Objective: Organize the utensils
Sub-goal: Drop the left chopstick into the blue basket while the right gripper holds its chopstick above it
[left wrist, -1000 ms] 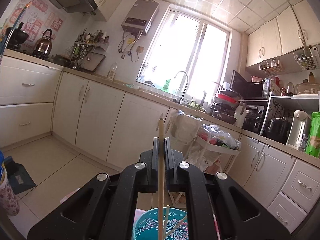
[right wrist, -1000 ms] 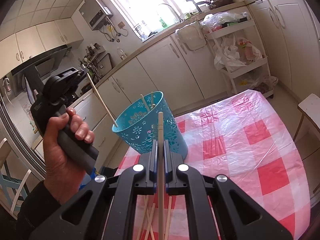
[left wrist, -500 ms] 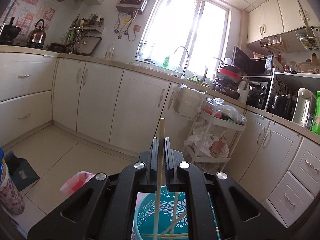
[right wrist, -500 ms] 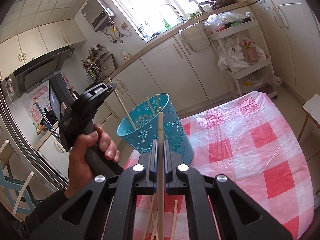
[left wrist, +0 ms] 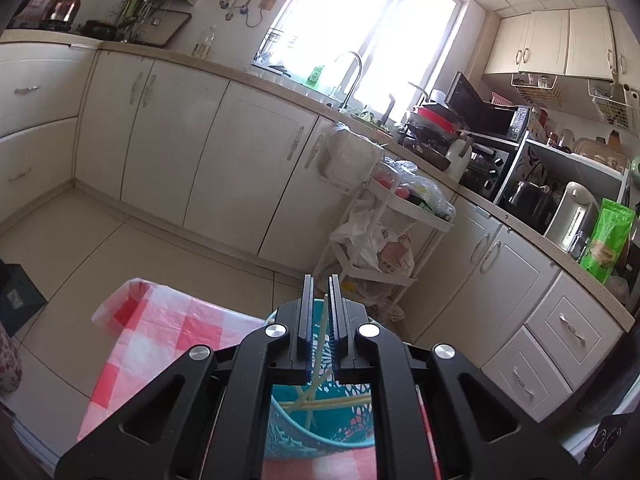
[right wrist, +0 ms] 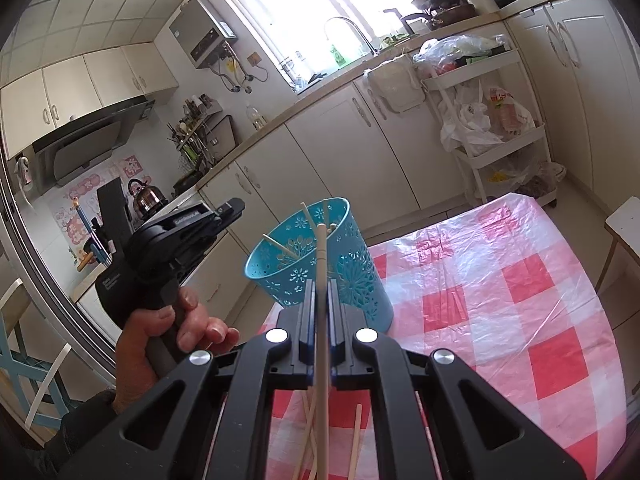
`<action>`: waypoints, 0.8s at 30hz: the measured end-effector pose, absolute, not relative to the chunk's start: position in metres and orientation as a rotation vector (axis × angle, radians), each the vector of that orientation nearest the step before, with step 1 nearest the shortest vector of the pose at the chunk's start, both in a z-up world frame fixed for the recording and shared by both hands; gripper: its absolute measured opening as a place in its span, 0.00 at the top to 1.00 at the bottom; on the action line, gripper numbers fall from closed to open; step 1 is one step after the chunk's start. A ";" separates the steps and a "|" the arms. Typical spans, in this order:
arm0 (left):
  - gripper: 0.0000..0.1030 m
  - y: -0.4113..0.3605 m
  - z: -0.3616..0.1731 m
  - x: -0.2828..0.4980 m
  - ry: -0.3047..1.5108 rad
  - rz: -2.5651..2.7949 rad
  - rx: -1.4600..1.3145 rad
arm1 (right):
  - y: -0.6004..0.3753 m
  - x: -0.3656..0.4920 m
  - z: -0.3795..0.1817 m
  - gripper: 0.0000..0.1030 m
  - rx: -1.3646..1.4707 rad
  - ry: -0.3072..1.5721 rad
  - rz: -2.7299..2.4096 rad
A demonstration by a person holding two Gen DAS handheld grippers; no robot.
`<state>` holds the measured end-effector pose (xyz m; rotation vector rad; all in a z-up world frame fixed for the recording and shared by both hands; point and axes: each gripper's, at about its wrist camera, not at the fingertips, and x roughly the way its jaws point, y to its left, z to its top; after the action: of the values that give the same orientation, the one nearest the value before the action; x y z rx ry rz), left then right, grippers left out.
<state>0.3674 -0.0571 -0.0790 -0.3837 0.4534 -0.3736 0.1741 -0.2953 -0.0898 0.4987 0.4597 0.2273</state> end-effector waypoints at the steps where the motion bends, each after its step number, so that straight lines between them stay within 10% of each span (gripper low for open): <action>1: 0.94 -0.053 -0.078 0.361 0.457 -0.372 -0.387 | -0.294 0.173 -0.088 0.94 0.496 0.453 0.231; 5: 0.86 -0.034 -0.074 0.342 0.492 -0.253 -0.401 | -0.285 0.177 -0.074 0.94 0.491 0.425 0.267; 8: 0.62 -0.008 -0.083 0.338 0.522 -0.151 -0.517 | -0.271 0.191 -0.056 0.94 0.481 0.381 0.296; 24: 0.61 0.020 -0.073 0.342 0.513 -0.100 -0.481 | -0.224 0.312 0.009 0.94 0.421 0.127 0.200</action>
<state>0.3424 0.0202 -0.0731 -0.4810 0.5126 -0.1005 0.3121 -0.2237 0.0087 0.4211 0.1266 0.2002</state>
